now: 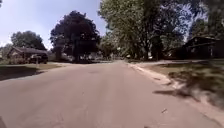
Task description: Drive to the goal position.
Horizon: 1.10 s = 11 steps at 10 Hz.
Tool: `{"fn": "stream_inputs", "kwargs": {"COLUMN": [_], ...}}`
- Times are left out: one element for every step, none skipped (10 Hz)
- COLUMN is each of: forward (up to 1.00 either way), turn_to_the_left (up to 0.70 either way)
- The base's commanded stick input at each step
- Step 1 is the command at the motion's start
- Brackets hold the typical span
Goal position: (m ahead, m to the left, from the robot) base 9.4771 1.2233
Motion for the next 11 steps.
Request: {"fn": "stream_inputs", "kwargs": {"forward": [0.5,0.5,0.5,0.5,0.5,0.5,0.5,0.5,0.5,0.5,0.5], "turn_to_the_left": [0.0,0.0,0.0,0.0,0.0,0.0,0.0,0.0,0.0,0.0,0.0]}}
